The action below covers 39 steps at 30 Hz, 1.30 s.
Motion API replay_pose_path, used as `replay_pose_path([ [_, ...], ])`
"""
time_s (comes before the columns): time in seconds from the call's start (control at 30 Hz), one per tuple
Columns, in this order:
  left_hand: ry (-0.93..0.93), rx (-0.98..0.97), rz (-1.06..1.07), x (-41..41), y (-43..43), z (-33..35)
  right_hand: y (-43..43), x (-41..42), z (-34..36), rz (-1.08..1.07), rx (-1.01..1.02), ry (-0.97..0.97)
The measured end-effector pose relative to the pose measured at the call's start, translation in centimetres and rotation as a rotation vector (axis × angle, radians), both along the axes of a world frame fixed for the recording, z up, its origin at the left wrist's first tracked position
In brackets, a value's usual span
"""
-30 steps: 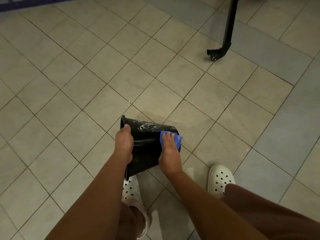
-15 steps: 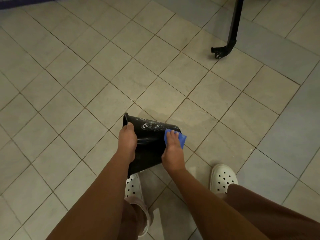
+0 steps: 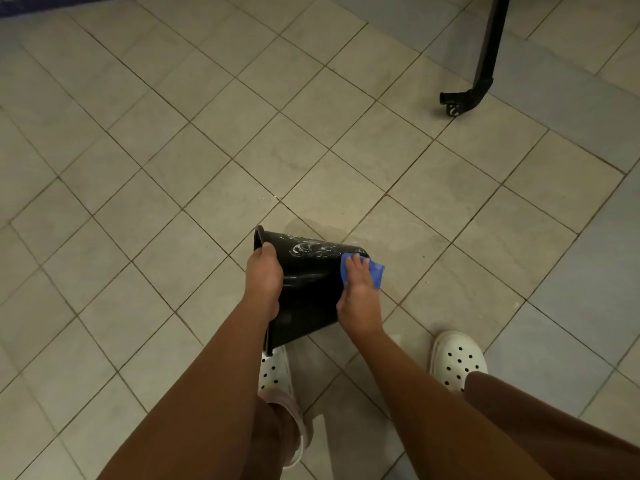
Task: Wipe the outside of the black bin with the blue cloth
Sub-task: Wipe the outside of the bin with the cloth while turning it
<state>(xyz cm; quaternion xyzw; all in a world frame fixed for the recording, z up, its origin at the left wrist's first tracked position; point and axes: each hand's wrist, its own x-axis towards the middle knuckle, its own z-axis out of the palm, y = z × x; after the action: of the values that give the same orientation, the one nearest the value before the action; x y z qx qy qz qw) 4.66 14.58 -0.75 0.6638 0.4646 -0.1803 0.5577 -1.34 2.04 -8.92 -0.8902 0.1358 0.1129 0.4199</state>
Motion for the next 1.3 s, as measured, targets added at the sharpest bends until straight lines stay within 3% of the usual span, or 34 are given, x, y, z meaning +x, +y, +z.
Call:
replay_pose_path([
  [0.27,-0.017,-0.018,0.023,0.4,-0.2,-0.3,-1.4,-0.3,-0.6,-0.146,0.086,0.157],
  [0.5,0.042,-0.034,0.126,0.4,0.7,-0.9,0.4,-0.8,-0.3,0.008,0.022,0.063],
  [0.67,0.044,-0.036,0.141,0.4,0.8,-1.2,0.4,-1.9,-0.4,-0.108,0.084,0.174],
  [0.9,0.029,-0.034,0.126,0.2,0.7,-1.4,0.2,-1.6,-0.7,0.083,-0.042,0.059],
  [1.13,0.02,-0.051,0.122,0.0,0.6,-1.2,-3.1,-0.4,-0.5,-0.116,-0.013,0.253],
  [1.3,0.005,-0.032,0.105,0.2,0.8,-1.0,-3.9,1.2,0.9,-0.457,0.258,0.265],
])
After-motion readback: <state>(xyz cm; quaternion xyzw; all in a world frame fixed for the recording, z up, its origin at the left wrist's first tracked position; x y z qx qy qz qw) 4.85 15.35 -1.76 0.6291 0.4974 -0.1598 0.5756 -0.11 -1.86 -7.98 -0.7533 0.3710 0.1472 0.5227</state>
